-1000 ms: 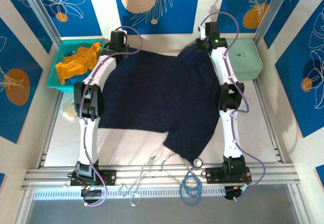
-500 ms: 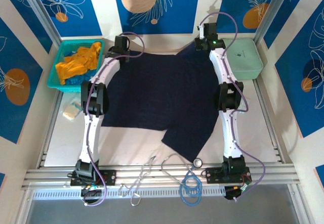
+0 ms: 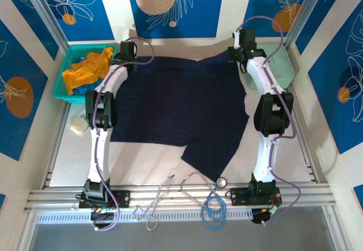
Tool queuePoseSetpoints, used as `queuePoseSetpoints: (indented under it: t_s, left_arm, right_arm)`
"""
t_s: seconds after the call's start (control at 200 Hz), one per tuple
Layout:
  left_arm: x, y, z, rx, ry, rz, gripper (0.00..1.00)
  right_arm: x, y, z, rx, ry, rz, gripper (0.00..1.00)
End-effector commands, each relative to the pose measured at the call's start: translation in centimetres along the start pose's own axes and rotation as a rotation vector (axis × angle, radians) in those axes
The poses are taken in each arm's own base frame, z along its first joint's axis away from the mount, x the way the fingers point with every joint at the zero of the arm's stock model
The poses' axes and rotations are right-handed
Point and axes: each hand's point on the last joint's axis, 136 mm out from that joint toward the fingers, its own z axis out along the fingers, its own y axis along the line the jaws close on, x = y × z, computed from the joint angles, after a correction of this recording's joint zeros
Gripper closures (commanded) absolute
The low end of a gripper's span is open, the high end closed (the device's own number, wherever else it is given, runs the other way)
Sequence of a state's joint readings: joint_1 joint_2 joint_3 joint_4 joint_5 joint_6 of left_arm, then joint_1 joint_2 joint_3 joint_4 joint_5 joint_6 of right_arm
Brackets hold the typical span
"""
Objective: Fold and stack the t-shirts
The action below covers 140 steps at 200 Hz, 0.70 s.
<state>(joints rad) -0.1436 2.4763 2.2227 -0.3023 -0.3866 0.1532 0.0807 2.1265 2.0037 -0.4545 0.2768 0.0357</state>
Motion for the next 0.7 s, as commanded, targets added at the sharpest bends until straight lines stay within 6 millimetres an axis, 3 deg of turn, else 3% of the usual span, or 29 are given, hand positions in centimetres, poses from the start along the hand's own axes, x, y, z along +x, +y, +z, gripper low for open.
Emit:
queuePoseSetpoints:
  t_s: [0.0,0.3,0.695]
  left_arm:
    - [-3.6,2.3,-2.8,-0.033,-0.091,0.000,1.00]
    - [-2.7,2.7,-3.5,-0.053,-0.099,0.034,1.00]
    - [0.1,3.4,-4.7,-0.093,-0.062,0.069,1.00]
  right_arm:
    - [-1.0,0.3,-1.9,-0.030,-0.062,0.049,1.00]
    - [1.5,0.5,-5.2,-0.047,-0.062,0.096,1.00]
    - [7.0,0.2,-7.0,-0.035,-0.004,0.149,1.00]
